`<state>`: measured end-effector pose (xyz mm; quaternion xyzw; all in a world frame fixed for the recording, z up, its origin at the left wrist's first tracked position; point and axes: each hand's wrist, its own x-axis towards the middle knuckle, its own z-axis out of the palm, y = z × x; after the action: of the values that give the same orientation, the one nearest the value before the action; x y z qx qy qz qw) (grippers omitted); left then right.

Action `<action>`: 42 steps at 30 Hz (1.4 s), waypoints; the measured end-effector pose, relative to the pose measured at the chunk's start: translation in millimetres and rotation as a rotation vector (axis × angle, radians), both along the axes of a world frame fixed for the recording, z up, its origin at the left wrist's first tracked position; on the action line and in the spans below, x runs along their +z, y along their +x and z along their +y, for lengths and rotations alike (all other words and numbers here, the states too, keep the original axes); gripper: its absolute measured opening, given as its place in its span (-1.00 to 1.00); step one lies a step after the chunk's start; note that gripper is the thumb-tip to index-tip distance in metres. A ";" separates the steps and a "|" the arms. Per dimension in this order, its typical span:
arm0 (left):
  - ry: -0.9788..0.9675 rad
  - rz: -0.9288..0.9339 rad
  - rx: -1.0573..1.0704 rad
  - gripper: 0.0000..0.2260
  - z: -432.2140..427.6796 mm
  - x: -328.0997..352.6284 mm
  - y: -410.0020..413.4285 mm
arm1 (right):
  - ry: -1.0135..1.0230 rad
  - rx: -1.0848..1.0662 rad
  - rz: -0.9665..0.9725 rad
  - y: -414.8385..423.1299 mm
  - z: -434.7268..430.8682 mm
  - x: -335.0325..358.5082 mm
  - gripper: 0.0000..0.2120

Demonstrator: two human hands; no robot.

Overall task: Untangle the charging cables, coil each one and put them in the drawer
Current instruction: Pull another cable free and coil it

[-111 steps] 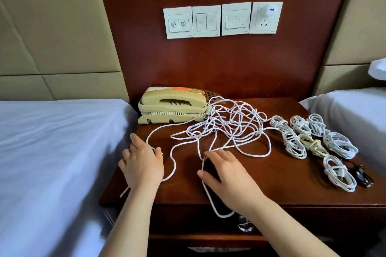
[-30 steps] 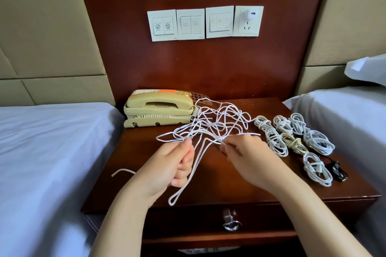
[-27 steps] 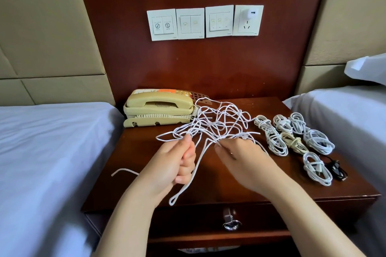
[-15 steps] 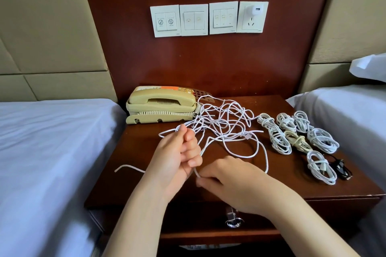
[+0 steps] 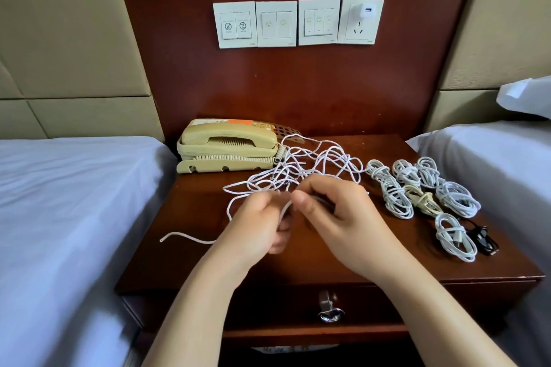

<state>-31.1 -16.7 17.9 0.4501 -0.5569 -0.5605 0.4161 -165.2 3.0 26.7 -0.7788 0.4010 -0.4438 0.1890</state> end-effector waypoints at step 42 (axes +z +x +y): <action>0.073 0.320 0.030 -0.65 2.2 -16.4 -17.8 | 0.184 0.097 -0.312 -0.7 -16.6 -15.8 -0.73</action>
<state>-48.9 -14.5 1.5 0.3783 -0.4558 -0.6386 0.4912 -165.9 -13.6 10.9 -0.6982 0.3678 -0.5111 0.3405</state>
